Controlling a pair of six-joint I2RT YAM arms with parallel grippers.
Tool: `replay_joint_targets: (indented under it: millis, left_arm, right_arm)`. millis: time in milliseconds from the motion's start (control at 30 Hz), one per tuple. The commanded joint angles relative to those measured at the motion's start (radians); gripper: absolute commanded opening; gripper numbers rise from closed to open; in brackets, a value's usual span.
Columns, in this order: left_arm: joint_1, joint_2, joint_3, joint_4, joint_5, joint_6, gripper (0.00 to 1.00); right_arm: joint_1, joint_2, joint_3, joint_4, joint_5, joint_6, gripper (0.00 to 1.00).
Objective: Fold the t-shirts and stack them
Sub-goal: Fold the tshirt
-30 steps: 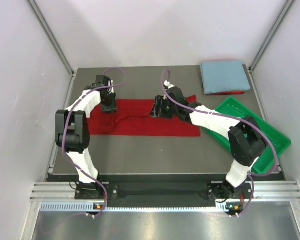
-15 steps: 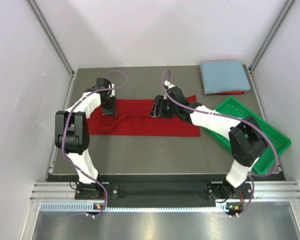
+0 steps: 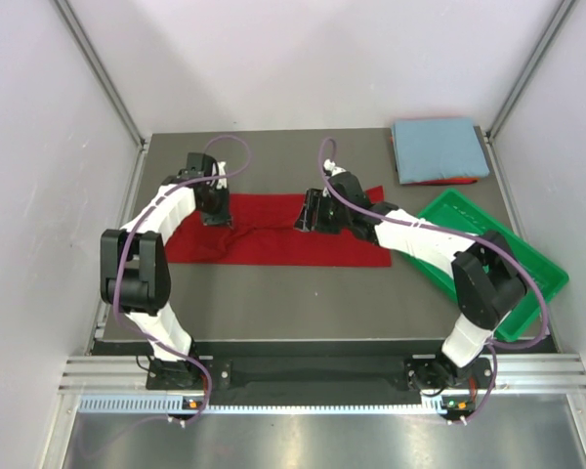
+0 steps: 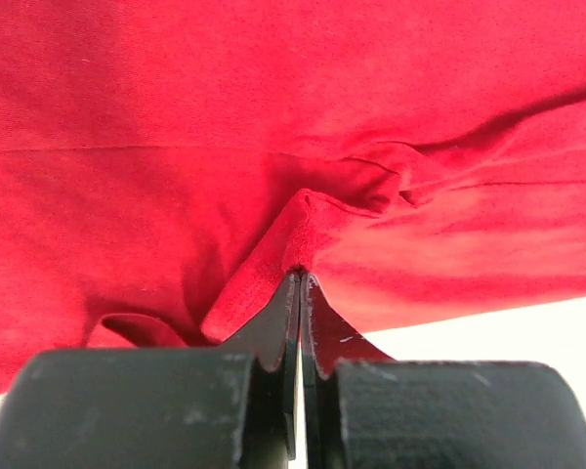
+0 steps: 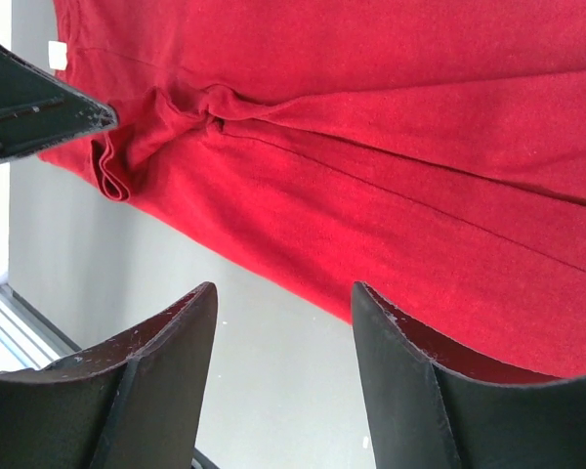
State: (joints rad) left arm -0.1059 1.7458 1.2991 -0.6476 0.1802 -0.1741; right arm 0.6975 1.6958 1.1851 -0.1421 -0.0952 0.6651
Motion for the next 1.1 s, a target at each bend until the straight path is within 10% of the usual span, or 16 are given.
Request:
replay_joint_targets:
  millis: [0, 367, 533, 667, 833, 1067]
  left_arm:
    - [-0.02, -0.049, -0.015, 0.026, 0.038, -0.016, 0.0]
    - [-0.098, -0.08, -0.078, -0.063, 0.159, -0.011, 0.02]
    - [-0.101, -0.132, -0.089, -0.103, 0.096, -0.053, 0.33]
    - [-0.094, -0.173, -0.075, -0.116, -0.037, -0.142, 0.36]
    - [-0.046, -0.21, -0.086, -0.139, -0.234, -0.27, 0.36]
    - [0.156, -0.313, -0.293, 0.023, -0.069, -0.41, 0.38]
  right_arm:
    - [0.01, -0.056, -0.007, 0.039, 0.006, -0.001, 0.58]
    - [0.031, 0.03, 0.048, 0.056, -0.008, 0.005, 0.59]
    - [0.048, 0.09, 0.088, 0.061, -0.011, 0.021, 0.59]
    - [0.071, 0.143, 0.143, 0.058, -0.015, 0.05, 0.58]
    - [0.105, 0.225, 0.194, 0.044, -0.02, 0.08, 0.56]
    - [0.175, 0.306, 0.246, 0.062, -0.001, 0.14, 0.48]
